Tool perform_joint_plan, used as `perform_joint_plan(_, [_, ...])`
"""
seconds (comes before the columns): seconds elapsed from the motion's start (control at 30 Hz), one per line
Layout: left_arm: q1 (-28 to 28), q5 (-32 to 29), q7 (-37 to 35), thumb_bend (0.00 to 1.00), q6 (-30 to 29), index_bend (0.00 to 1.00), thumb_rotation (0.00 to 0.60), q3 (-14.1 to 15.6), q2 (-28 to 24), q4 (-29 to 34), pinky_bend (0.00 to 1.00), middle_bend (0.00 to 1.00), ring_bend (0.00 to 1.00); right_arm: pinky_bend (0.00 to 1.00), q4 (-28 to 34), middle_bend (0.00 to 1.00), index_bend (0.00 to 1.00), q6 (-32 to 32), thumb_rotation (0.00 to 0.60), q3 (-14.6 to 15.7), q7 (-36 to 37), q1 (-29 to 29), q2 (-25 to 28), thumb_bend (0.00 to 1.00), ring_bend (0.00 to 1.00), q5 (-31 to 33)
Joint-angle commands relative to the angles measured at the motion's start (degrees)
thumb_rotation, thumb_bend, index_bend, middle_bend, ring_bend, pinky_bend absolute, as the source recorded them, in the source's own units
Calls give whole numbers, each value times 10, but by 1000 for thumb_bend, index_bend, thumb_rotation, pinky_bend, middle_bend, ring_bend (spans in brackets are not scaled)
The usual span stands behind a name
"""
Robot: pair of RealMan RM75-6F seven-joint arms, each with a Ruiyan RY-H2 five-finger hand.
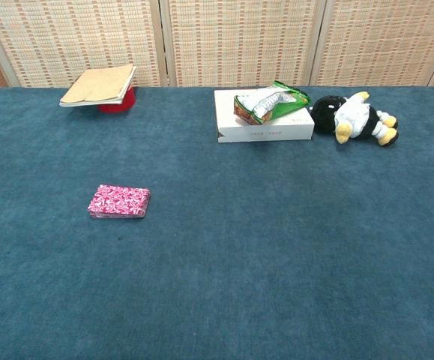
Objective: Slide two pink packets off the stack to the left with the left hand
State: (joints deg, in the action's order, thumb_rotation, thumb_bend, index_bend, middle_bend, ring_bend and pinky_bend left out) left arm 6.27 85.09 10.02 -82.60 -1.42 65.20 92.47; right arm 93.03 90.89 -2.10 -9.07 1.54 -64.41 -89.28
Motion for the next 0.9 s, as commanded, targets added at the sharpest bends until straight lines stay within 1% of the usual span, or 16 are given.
perform_joint_plan(0.03, [2,1,1,392,2,362,600,1,-2,2,566,527,523,120,0,246,255,-1,600,-4,4,-1,-1,143,58,3])
perform_joint_plan(0.2, [1,2,3,392,0,360,600,2,-1,2,566,527,523,121,0,246,255,-10,600,-3,9,1,2,143,58,4])
perform_joint_plan(0.27, [1,1,2,392,2,344,600,3,-1,2,567,532,526,121,-2,246,255,-11,600,-4,11,3,0,143,59,0])
perform_joint_plan(0.33, [3,1,2,392,4,314,600,3,0,1,580,562,566,123,-7,246,255,-6,600,-5,12,3,-2,143,58,-4])
perform_joint_plan(0.4, [6,1,0,398,11,276,600,3,2,0,648,633,659,127,-15,244,261,1,600,-8,11,2,-7,143,60,-7])
perform_joint_plan(0.43, [6,1,0,400,12,270,600,4,2,-1,663,648,675,129,-15,244,264,2,600,-8,11,2,-8,143,62,-7])
perform_joint_plan(0.5, [7,1,-1,403,14,256,600,4,3,-2,716,706,733,171,-15,261,293,2,600,-9,9,2,-9,143,87,-7])
perform_joint_plan(0.53, [8,2,-1,400,15,254,600,4,3,-2,732,724,752,217,-15,281,325,2,600,-10,8,3,-10,145,116,-7])
perform_joint_plan(0.57, [10,3,-2,387,19,248,600,5,5,-4,782,781,811,332,-20,337,402,8,600,-12,5,1,-11,157,190,-7])
perform_joint_plan(0.6, [13,3,-1,370,24,245,600,5,9,-8,836,835,869,469,-24,418,495,18,600,-15,3,-1,-14,182,284,-11])
perform_joint_plan(0.63, [30,10,0,352,47,242,600,5,21,-13,884,873,914,563,-30,484,569,42,600,-25,-6,-5,-24,207,357,-13])
perform_joint_plan(0.67, [37,10,3,343,58,239,600,4,23,-13,936,916,957,636,-35,552,637,49,600,-27,-9,-6,-30,238,425,-14])
perform_joint_plan(0.73, [53,14,12,335,75,231,600,1,23,-6,993,979,998,718,-42,639,741,59,600,-29,-9,-9,-36,269,511,-18])
perform_joint_plan(0.77, [61,17,19,336,86,227,600,0,21,2,1000,995,1000,737,-43,663,772,60,600,-29,-8,-9,-37,278,533,-20])
perform_joint_plan(0.87, [94,22,35,335,134,213,600,0,5,40,1000,1000,1000,745,-48,675,788,63,600,-28,5,-11,-39,283,544,-24])
perform_joint_plan(0.9, [109,18,35,334,160,207,600,-1,-3,59,1000,1000,1000,745,-47,675,788,64,600,-29,12,-9,-37,282,544,-27])
